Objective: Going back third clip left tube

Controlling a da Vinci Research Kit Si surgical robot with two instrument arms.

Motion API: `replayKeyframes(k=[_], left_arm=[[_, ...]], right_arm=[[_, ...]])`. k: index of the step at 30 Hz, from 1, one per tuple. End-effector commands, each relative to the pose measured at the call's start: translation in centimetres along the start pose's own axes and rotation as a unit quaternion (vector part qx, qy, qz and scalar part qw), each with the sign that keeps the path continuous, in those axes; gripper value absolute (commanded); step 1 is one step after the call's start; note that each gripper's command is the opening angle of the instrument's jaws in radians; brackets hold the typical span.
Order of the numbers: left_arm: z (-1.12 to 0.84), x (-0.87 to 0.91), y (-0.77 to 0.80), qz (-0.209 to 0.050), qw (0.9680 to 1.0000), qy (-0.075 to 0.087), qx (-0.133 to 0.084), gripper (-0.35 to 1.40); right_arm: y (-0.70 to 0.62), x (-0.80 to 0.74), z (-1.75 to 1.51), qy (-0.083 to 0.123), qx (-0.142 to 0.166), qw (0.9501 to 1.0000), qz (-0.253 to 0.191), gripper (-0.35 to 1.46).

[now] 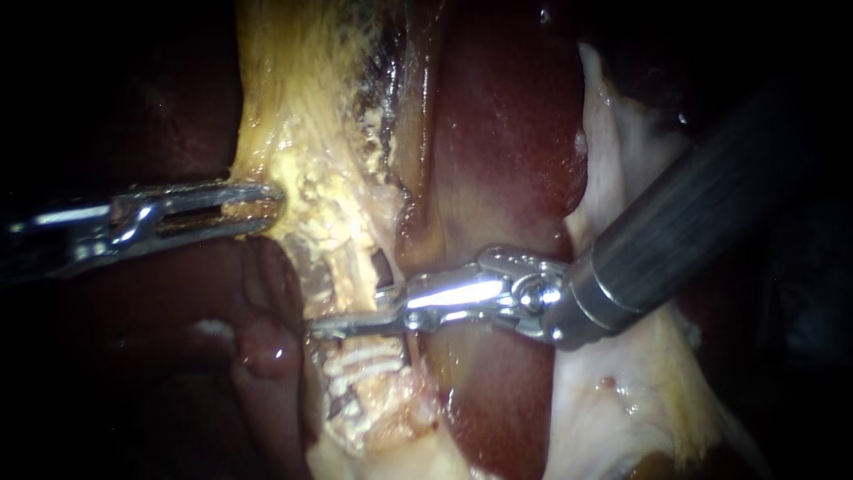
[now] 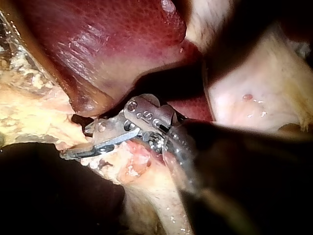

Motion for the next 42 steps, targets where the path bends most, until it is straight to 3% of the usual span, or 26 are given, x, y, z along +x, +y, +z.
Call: replayKeyframes(k=[1, 5, 6, 9, 11, 27, 36, 42], left_arm=[[0.0, 0.0, 0.0, 0.0, 1.0, 0.0, -0.001, -0.35], [-0.01, 0.0, -0.03, -0.001, 1.0, 0.0, -0.001, -0.35], [-0.01, 0.0, -0.04, -0.001, 1.0, -0.001, -0.001, -0.35], [-0.01, 0.0, -0.06, -0.001, 1.0, -0.001, -0.002, -0.35], [-0.01, 0.0, -0.06, -0.001, 1.0, -0.001, -0.002, -0.35], [-0.01, 0.01, -0.06, -0.001, 1.0, -0.001, -0.002, -0.35], [-0.01, 0.01, -0.06, -0.001, 1.0, -0.001, -0.002, -0.35], [-0.01, 0.01, -0.06, -0.001, 1.0, -0.001, -0.002, -0.35]], right_arm=[[-0.01, 0.01, 0.0, 0.0, 0.0, 1.0, 0.0, -0.35], [-0.02, 0.01, 0.0, -0.003, 0.002, 1.0, -0.003, -0.35], [-0.03, 0.01, 0.0, -0.003, 0.005, 0.9999, -0.014, -0.23], [-0.03, 0.02, 0.04, 0.013, 0.006, 0.9995, -0.029, 0.48], [-0.03, 0.03, 0.06, 0.014, 0.006, 0.9987, -0.049, 0.56], [-0.17, 0.0, -0.43, 0.011, 0.001, 0.9877, -0.156, 0.6], [-0.34, 0.28, -0.93, 0.016, -0.01, 0.9816, -0.19, 0.6], [-0.52, 0.45, -1.17, 0.015, -0.005, 0.9766, -0.215, 0.6]])
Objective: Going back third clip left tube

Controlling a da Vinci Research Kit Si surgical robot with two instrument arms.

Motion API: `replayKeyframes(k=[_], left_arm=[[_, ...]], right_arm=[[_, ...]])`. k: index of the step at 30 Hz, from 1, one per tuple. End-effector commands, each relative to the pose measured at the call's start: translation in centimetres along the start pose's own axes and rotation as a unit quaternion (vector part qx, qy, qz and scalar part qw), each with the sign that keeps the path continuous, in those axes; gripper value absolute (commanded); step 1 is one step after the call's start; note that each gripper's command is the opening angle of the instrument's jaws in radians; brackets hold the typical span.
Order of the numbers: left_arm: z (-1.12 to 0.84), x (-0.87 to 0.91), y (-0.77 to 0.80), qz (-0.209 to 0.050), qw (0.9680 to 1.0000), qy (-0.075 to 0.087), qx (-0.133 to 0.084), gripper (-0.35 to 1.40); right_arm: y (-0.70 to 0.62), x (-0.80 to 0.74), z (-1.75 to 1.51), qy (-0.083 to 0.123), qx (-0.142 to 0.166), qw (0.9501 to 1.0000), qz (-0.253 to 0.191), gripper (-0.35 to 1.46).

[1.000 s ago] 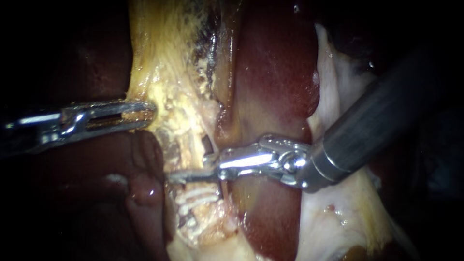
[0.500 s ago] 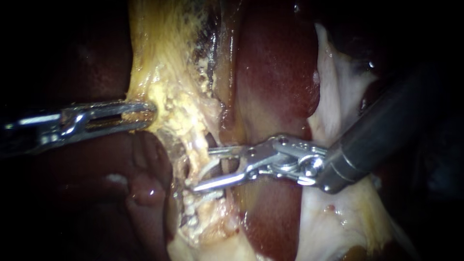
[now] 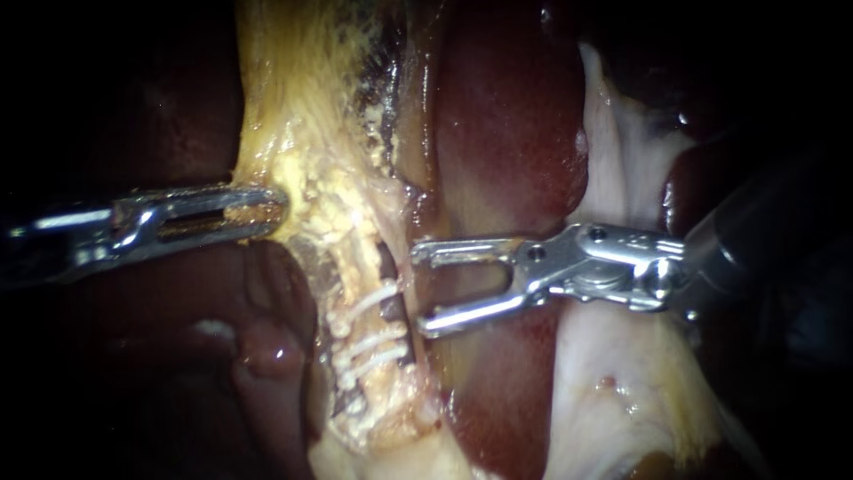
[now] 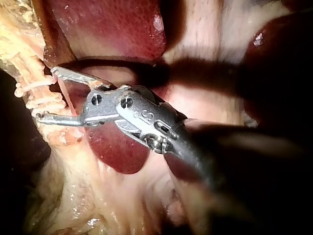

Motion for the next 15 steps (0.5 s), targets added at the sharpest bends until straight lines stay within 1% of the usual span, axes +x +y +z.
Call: replayKeyframes(k=[1, 8, 11, 15], left_arm=[[0.01, 0.0, 0.0, 0.0, 1.0, 0.0, 0.0, -0.35], [0.02, 0.02, 0.02, 0.001, 1.0, 0.0, 0.0, -0.35], [0.08, 0.06, 0.03, 0.002, 1.0, -0.002, -0.003, -0.35], [0.21, 0.11, 0.04, 0.003, 1.0, -0.001, 0.003, -0.35]], right_arm=[[-0.02, 0.03, -0.03, 0.0, 0.001, 1.0, -0.004, 0.6], [-0.17, 0.28, -0.25, 0.0, 0.006, 0.9992, -0.039, 0.6], [-0.22, 0.37, -0.33, 0.0, 0.006, 0.9988, -0.048, 0.6], [-0.27, 0.44, -0.41, -0.001, 0.007, 0.9976, -0.07, 0.6]])
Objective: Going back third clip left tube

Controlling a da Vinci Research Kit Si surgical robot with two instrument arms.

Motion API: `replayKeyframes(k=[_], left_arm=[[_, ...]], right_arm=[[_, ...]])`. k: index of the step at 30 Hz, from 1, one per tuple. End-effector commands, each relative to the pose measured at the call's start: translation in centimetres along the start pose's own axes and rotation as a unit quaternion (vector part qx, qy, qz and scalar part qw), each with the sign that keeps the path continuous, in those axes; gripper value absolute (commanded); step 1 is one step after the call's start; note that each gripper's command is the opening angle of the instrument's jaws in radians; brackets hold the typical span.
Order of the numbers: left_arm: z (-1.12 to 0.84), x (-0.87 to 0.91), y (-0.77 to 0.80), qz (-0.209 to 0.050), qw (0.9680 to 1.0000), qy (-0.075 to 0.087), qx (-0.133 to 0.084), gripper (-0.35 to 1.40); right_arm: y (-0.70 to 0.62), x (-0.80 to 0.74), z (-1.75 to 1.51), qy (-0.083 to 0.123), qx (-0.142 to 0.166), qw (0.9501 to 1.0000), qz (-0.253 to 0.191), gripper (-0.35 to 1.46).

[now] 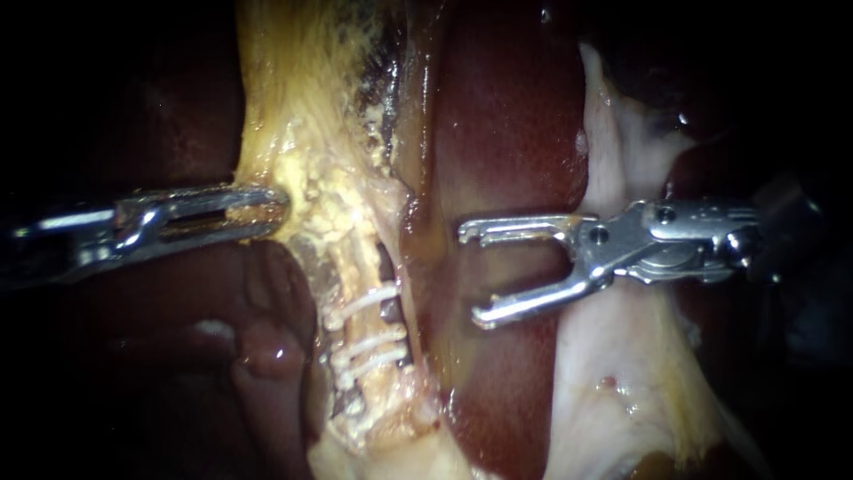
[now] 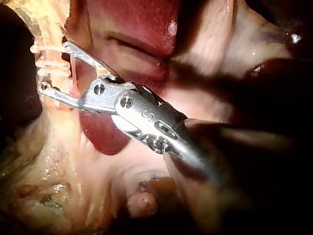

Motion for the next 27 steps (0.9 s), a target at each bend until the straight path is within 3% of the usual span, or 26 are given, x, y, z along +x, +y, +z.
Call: replayKeyframes(k=[1, 14, 27], left_arm=[[0.05, 0.01, 0.01, 0.004, 1.0, 0.002, 0.002, -0.35], [0.76, 0.06, 0.13, 0.001, 0.9998, 0.018, 0.008, -0.35], [0.79, 0.06, 0.07, 0.001, 0.9998, 0.019, 0.01, -0.35]], right_arm=[[-0.02, 0.01, -0.02, 0.0, 0.0, 1.0, -0.003, 0.6], [-0.06, 0.05, -0.1, -0.001, 0.003, 0.9994, -0.035, 0.6], [-0.07, 0.06, -0.11, -0.002, 0.003, 0.9992, -0.04, 0.6]])
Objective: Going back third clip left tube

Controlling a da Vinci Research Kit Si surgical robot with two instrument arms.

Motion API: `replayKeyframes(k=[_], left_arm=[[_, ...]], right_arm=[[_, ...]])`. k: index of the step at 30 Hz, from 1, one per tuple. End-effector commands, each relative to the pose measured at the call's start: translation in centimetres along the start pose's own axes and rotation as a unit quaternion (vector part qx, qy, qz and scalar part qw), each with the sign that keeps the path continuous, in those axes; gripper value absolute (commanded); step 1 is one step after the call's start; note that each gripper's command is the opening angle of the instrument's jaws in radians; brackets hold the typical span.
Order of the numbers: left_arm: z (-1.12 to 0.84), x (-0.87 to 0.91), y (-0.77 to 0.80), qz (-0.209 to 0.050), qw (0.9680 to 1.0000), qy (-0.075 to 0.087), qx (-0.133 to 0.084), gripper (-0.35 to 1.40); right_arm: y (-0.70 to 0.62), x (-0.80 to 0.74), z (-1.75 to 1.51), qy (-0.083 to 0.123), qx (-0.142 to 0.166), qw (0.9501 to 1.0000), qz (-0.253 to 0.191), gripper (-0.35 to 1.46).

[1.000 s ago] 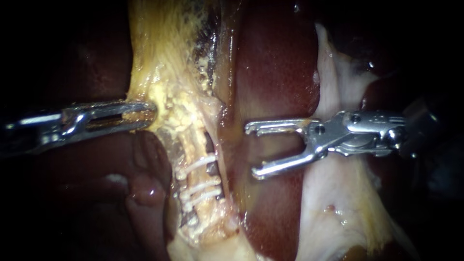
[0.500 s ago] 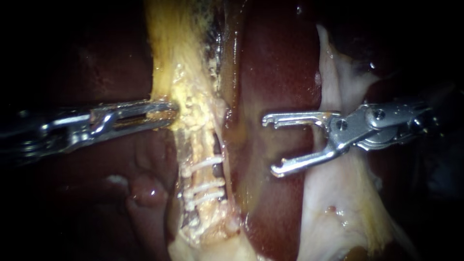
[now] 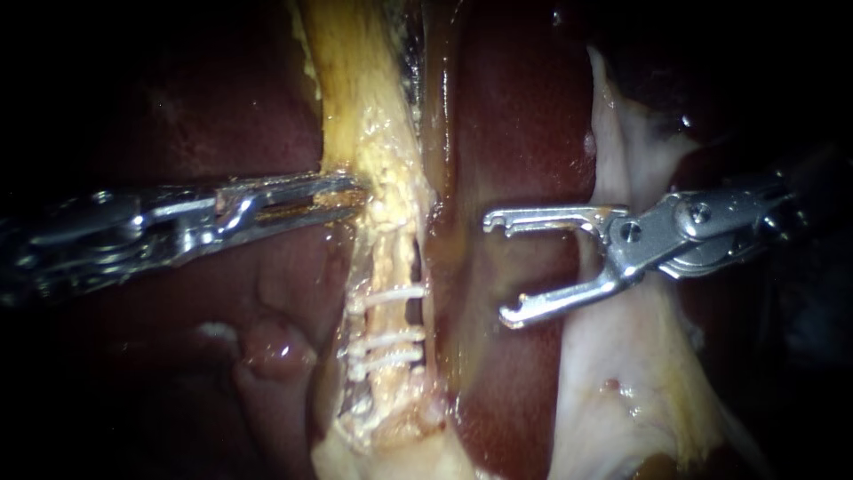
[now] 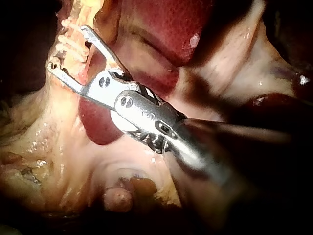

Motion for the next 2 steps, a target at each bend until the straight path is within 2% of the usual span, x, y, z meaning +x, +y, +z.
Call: replayKeyframes(k=[1, 2], left_arm=[[-0.01, 0.0, 0.0, 0.0, 1.0, 0.0, 0.0, -0.35], [-0.01, 0.0, 0.0, 0.0, 1.0, 0.0, 0.0, -0.35]], right_arm=[[0.01, 0.0, -0.01, 0.0, 0.0, 1.0, 0.0, 0.6], [0.01, 0.01, -0.01, 0.0, 0.0, 1.0, 0.0, 0.6]])
